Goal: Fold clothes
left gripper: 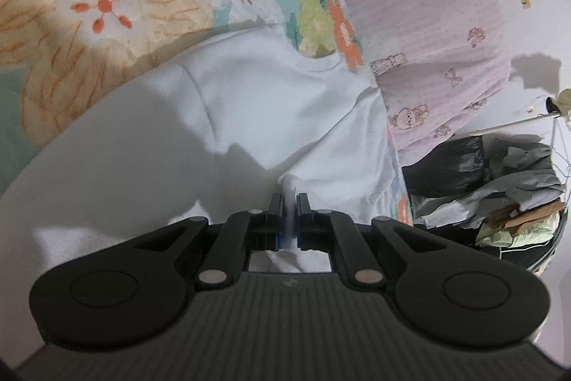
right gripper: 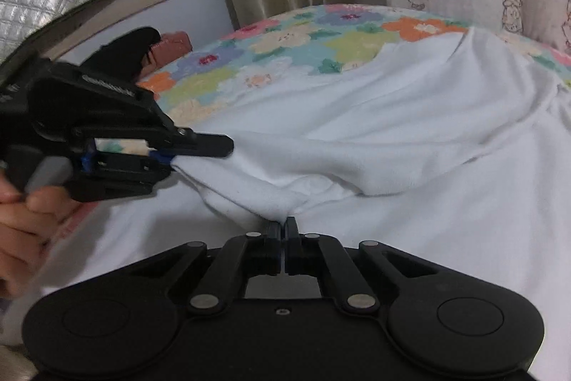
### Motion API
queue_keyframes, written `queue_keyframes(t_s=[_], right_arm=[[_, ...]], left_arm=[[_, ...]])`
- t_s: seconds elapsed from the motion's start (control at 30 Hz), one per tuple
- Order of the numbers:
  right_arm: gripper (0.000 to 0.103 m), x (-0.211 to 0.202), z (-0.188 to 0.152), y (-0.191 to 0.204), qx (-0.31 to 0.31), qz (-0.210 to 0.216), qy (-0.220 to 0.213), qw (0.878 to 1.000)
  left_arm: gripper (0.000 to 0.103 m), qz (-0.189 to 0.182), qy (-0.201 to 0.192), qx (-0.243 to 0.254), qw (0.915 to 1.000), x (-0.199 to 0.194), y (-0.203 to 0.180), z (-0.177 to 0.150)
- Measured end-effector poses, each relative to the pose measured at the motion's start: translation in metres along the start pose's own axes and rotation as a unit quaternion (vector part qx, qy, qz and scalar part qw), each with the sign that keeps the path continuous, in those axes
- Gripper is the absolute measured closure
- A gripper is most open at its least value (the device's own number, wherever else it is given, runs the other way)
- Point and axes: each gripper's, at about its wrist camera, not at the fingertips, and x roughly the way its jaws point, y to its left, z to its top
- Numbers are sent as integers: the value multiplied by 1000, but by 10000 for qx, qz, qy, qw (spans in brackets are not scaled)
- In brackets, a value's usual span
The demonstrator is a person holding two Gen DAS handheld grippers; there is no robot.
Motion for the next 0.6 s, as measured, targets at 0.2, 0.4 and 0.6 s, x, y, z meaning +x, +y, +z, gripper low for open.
queue_keyframes(t_s=[0.2, 0.4, 0.6], right_arm=[[101, -52, 5, 31, -357, 386, 98, 9986], [95, -19, -14, 36, -361, -57, 1117, 9931], [70, -40, -29, 20, 6, 429, 1121, 9928]], left_arm=[[99, 843, -270, 355, 9954, -9, -4, 1], [97, 1202, -51, 796, 9895, -6, -18, -11], [81, 914, 10, 821, 9924, -8, -21, -12]])
